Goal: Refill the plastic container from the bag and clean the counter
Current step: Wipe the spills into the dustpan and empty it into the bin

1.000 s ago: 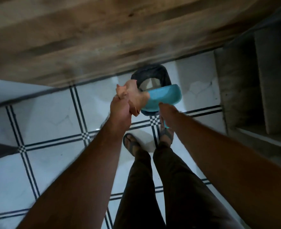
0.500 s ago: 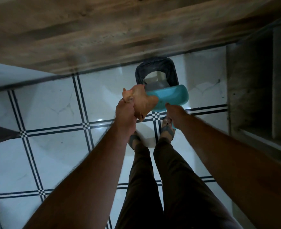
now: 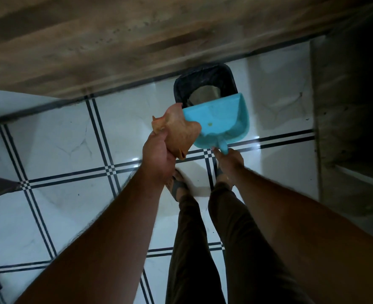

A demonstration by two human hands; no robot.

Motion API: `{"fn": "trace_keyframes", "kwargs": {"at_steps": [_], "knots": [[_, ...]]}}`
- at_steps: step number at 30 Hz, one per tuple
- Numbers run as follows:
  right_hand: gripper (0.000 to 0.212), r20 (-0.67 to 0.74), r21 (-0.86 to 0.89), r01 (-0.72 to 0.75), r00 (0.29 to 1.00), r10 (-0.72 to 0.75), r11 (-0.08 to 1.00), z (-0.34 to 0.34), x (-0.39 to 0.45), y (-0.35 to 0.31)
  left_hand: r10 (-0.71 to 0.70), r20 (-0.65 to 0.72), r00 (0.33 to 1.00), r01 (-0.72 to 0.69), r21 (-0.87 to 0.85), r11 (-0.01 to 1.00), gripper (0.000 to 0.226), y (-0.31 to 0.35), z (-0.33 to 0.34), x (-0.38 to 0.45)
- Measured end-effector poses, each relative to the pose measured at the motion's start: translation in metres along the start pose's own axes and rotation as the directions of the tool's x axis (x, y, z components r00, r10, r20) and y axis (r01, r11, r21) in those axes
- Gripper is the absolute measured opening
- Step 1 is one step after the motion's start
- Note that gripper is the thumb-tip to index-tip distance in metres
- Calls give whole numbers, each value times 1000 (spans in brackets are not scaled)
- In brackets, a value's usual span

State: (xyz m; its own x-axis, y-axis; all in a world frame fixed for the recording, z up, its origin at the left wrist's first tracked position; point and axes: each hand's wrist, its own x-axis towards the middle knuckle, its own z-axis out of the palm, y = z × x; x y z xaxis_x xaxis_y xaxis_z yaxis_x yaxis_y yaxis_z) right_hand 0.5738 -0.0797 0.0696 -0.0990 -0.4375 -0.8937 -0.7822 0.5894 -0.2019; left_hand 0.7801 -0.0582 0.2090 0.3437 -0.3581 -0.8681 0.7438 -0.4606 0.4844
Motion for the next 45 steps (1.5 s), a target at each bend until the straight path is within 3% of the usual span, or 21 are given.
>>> {"fn": "trace_keyframes", "kwargs": {"at_steps": [5, 13, 23, 28, 31, 35, 38, 42, 44, 45], "knots": [[77, 13, 35, 13, 1000, -14, 999, 35, 46, 42, 12, 116, 993, -24, 99, 995, 50, -16, -22, 9], [90, -2, 60, -10, 1000, 10, 998, 32, 56, 12, 56, 201, 978, -103, 234, 967, 50, -22, -39, 19], [70, -45, 93, -49, 998, 53, 995, 28, 27, 1, -7, 50, 999, 0, 136, 991, 30, -7, -23, 7], [50, -80, 47, -18, 997, 21, 999, 27, 33, 4, 46, 164, 985, -79, 198, 977, 35, -7, -23, 6], [55, -5, 5, -59, 998, 59, 998, 26, 43, 4, 37, 125, 991, -58, 172, 983, 37, -13, -30, 11], [84, 107, -83, -140, 983, 149, 987, 14, 35, -6, -15, 36, 999, 7, 206, 979, 31, -12, -34, 10], [92, 116, -178, -132, 981, 154, 975, -4, 12, -15, -21, 36, 999, 12, 220, 975, 32, -2, -31, -6], [69, 59, -232, -59, 996, 74, 971, -36, -32, -34, -30, 47, 998, 15, 293, 956, 40, 27, -13, -46], [60, 43, -106, 35, 999, -31, 994, -62, -63, -49, -69, 89, 994, 36, 339, 940, 35, 44, 1, -70], [69, 92, 74, 82, 992, -88, 994, -77, -82, -59, -108, 109, 988, 69, 314, 947, 38, 51, 7, -81]]}}
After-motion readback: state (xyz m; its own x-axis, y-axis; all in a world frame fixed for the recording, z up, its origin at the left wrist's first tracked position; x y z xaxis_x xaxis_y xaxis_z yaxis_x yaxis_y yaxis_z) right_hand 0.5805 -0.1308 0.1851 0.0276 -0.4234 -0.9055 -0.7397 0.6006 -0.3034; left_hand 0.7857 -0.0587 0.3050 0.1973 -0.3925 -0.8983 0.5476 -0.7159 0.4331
